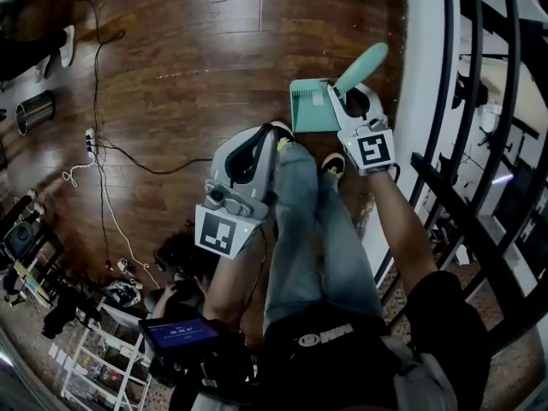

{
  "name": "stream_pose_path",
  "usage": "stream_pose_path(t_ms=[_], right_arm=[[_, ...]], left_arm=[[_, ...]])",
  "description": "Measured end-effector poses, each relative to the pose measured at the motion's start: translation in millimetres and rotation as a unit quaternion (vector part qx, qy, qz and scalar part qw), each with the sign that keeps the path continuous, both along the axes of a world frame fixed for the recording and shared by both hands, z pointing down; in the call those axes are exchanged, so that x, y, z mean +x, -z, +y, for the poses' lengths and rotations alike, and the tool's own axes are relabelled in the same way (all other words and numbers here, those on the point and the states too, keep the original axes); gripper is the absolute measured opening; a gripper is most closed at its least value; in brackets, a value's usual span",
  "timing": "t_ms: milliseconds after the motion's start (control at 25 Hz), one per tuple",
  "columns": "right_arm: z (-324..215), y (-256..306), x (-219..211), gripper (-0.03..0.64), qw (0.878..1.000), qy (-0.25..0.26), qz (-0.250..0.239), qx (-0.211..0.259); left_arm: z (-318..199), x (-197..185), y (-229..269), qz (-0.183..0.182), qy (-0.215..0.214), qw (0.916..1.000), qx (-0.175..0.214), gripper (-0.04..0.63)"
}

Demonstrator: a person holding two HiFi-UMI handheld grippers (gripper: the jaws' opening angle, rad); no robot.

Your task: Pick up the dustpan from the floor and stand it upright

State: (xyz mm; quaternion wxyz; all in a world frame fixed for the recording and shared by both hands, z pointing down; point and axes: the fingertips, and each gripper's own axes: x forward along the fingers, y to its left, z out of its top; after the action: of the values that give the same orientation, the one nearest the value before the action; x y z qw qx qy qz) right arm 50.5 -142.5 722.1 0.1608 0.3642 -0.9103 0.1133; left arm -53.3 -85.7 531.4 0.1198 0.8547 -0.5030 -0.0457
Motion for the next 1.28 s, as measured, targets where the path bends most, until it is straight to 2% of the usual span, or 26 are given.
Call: stream_pose_path(t_ms=[200,320,480,680,760,880,1040,1160,1280], right_arm=[[50.6,4.6,11.8,0.086,0.999,0.041,0.005,0.004],[57.3,3.4,15.1,0.091,1.0,0.022,-0.009,-0.003],[49.4,-0.7,15.3,0.113,1.0,-0.008,-0.029,-0.01],[93.4,-13.8,14.9,0.15,0.999,0.006,-0.014,-0.048],[98.3,-20.5,11.8,0.154,0.998,0.005,-0.021,-0.057],[93.4,-25.2,13.6,0.193,0.998,0.018,-0.013,-0.061],[90.4,-12.0,26.2,0.199,0.998,0.012,0.02,-0.062],[107.8,-11.1,45.1,0.199,0.994,0.004,0.045,-0.095],[119.4,40.1,70.9,0.199,0.996,-0.028,0.025,-0.086]], left_arm=[[33.3,37.8,5.9,-0.012,-0.021,0.9997,-0.009,0.015],[48.5,48.3,5.1,-0.019,-0.036,0.9991,-0.014,0.015],[62.3,39.5,11.8,-0.02,-0.042,0.9989,-0.003,0.015],[101.0,27.4,26.4,-0.019,-0.053,0.9983,-0.012,0.015],[106.1,24.2,26.7,-0.027,-0.06,0.9978,-0.003,0.015],[99.0,27.5,31.4,-0.025,-0.07,0.9971,0.02,0.015],[101.1,31.1,53.8,-0.029,-0.073,0.9965,0.027,0.015],[107.1,28.7,73.9,-0.03,-0.071,0.9965,0.033,0.015],[110.1,27.4,105.7,-0.025,-0.071,0.996,0.048,0.015]])
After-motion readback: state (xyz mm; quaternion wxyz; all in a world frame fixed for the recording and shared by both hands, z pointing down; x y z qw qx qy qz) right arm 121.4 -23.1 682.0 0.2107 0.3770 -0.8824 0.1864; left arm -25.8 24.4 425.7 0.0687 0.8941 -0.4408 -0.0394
